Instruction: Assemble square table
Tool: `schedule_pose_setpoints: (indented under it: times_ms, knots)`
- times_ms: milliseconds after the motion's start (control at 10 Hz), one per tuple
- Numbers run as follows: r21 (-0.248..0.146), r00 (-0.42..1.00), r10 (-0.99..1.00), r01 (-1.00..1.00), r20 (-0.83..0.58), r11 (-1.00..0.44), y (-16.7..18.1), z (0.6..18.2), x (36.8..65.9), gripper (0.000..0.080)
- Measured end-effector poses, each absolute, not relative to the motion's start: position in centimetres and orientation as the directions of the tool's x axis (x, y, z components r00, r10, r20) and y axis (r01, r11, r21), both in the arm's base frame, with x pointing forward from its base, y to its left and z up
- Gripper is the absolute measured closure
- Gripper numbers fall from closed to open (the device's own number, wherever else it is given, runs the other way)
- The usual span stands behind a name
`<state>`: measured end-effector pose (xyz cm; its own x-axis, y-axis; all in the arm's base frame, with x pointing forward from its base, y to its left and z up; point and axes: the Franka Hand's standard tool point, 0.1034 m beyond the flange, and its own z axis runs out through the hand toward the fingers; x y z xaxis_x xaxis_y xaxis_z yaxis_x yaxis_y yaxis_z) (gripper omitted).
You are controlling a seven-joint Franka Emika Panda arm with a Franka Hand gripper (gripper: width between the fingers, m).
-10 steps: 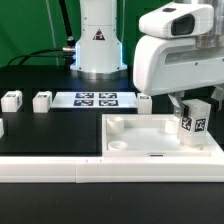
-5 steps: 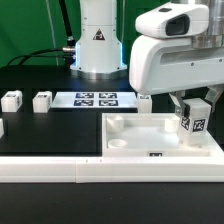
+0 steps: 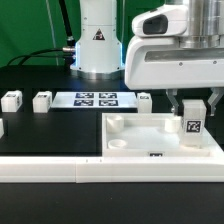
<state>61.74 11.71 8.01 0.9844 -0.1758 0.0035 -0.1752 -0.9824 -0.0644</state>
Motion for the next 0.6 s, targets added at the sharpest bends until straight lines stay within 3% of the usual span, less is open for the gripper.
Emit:
schedule_pose_setpoints:
  times_ms: [600]
  knots:
    - [-0.079, 0.776, -0.631, -0.63, -0.028, -0.772, 11.46, 7.88, 61.78, 0.0505]
